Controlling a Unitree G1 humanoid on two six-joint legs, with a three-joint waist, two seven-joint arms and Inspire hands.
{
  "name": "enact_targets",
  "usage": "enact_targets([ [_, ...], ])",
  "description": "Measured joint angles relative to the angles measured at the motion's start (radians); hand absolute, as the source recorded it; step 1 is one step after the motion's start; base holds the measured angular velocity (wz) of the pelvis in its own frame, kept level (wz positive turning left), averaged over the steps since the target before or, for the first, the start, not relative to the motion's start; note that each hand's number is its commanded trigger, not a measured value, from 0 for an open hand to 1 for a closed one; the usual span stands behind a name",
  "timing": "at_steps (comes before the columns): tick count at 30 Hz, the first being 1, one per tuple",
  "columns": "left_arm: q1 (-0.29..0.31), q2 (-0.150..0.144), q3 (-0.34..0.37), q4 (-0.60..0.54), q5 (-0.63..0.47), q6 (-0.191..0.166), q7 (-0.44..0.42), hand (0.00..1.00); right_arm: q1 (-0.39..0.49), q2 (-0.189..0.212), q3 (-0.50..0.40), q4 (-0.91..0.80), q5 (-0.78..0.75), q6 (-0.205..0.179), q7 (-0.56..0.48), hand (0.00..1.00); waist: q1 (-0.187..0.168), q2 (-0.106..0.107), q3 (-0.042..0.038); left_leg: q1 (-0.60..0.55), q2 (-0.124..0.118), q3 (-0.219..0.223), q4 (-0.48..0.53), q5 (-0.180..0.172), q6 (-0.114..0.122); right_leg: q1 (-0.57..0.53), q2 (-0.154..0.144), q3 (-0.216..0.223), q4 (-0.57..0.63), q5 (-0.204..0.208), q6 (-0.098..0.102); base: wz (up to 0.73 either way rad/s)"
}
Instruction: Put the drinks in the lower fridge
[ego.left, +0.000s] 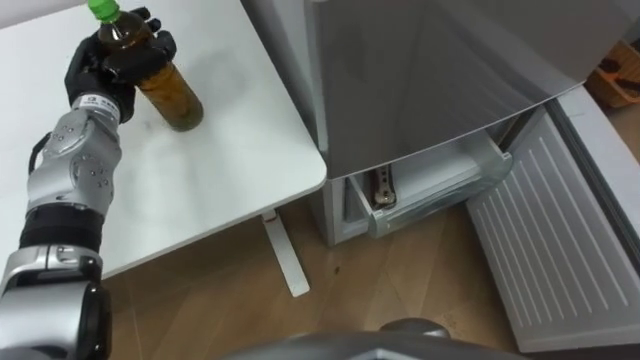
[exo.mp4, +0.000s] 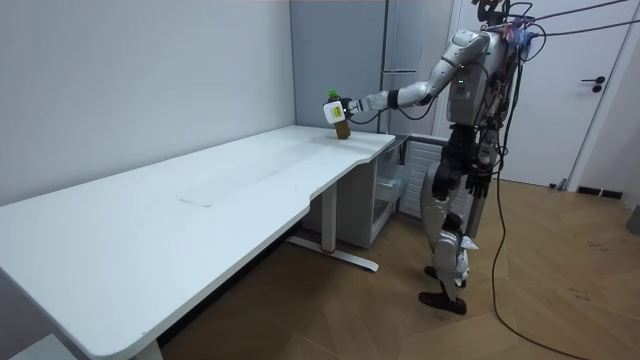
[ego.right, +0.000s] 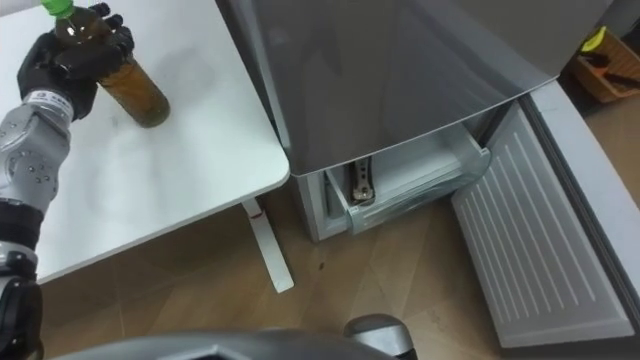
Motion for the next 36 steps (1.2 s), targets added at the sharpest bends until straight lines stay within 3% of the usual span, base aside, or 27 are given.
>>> enact_targets([
  [10, -0.018, 0.000, 0.001, 0.003, 0.001, 0.007, -0.014, 1.00, -0.015, 0.001, 0.000, 0.002, 0.000, -0.002, -0.008, 0.00, 0.001, -0.008, 0.0003, -0.019, 0.001, -0.002, 0.006, 0.000, 0.000, -0.019, 0.000, -0.009, 0.007, 0.000, 0.000, 0.00],
  [14, -0.022, 0.000, -0.002, 0.002, 0.001, 0.006, -0.011, 1.00, -0.021, 0.001, 0.003, 0.006, 0.001, -0.002, -0.009, 0.00, 0.003, -0.019, -0.0046, -0.018, 0.002, -0.002, 0.008, 0.000, 0.000, -0.020, -0.001, -0.010, 0.007, 0.000, -0.001, 0.00],
  [24, -0.021, -0.003, -0.027, -0.031, 0.016, 0.007, 0.039, 1.00, -0.042, 0.008, 0.041, -0.004, -0.001, -0.011, -0.046, 0.00, 0.010, -0.025, -0.0009, -0.021, 0.001, -0.017, 0.019, 0.000, 0.000, -0.014, -0.004, -0.017, 0.006, 0.001, -0.001, 0.04],
  [29, -0.015, -0.050, -0.028, -0.204, 0.088, 0.007, 0.035, 1.00, -0.050, 0.019, 0.050, -0.004, -0.013, -0.012, -0.046, 0.00, 0.040, -0.036, 0.0028, -0.038, -0.001, -0.040, 0.035, 0.000, 0.000, -0.016, -0.009, -0.037, 0.006, 0.001, -0.001, 0.13],
  [33, 0.040, -0.082, -0.029, -0.415, 0.088, 0.006, 0.025, 1.00, -0.064, 0.030, 0.065, -0.031, 0.012, -0.028, -0.046, 0.00, 0.052, -0.042, -0.0001, -0.049, -0.003, -0.053, 0.038, 0.001, 0.000, -0.013, -0.013, -0.062, -0.008, 0.003, -0.003, 0.11],
  [36, 0.060, -0.111, -0.048, -0.486, 0.090, 0.006, 0.018, 1.00, -0.071, 0.036, 0.077, -0.043, 0.070, -0.035, -0.046, 0.00, 0.063, -0.046, -0.0028, -0.052, -0.003, -0.069, 0.041, 0.001, 0.000, -0.009, -0.016, -0.082, -0.009, 0.003, -0.003, 0.16],
])
